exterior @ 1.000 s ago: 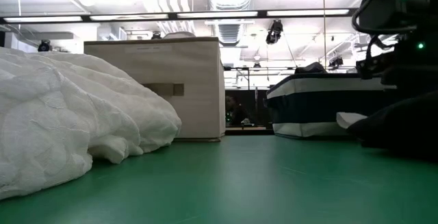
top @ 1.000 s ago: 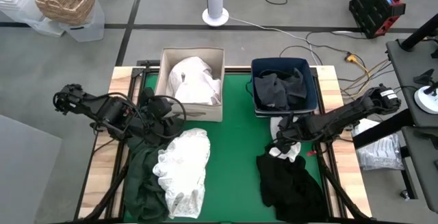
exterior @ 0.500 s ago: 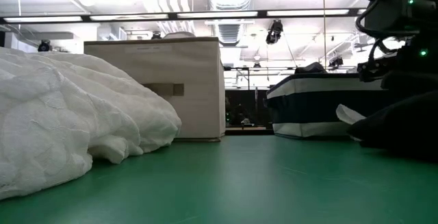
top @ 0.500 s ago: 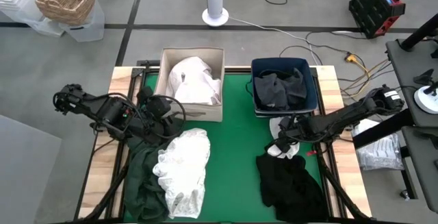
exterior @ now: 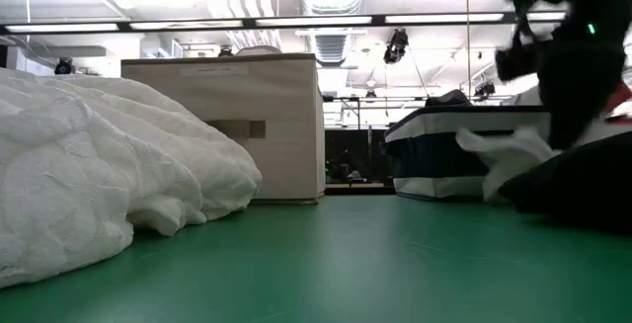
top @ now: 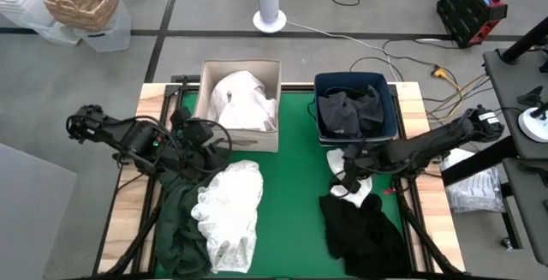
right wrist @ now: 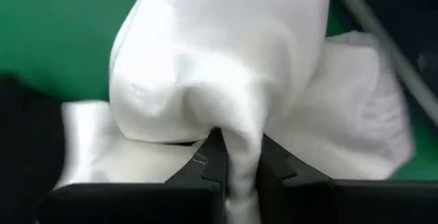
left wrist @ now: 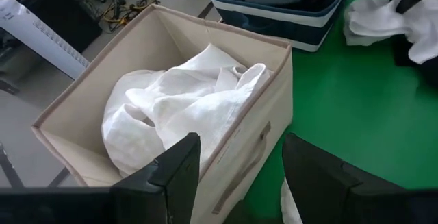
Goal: Sort clothes
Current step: Put the white shorts into the white laundry bin
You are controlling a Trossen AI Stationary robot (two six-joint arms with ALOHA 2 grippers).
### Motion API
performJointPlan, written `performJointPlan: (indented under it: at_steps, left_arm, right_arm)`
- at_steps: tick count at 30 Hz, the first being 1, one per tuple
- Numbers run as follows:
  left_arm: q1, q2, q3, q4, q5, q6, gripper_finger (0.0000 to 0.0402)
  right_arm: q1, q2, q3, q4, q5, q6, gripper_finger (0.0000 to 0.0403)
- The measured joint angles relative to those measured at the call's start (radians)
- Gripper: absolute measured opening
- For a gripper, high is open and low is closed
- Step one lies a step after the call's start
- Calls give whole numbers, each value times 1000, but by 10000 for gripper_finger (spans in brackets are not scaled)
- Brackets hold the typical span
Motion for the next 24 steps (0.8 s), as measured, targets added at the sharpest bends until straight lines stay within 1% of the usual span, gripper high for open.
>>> performJointPlan:
  at_steps: [7,10,12,15,20,24]
  left_arm:
    - [0,-10,0,0,-3,3,184]
    - [0,-16,0,0,-37,4,185]
    - [0,-21,0,1,-71,4,184]
    - [0,-35,0,3,-90,8,184]
    - [0,-63,0,11,-149,7,185]
    - [0,-87,0,18,-160,7,185]
  right_arm:
    - [0,-23,212,5,18,-95,24]
    - [0,-7,322,6,64,-162,24]
    - [-2,14,397,10,103,-216,24]
    - [-21,57,514,40,143,-309,24]
    - [-86,152,688,133,149,-487,24]
    - [-149,237,826,174,144,-619,24]
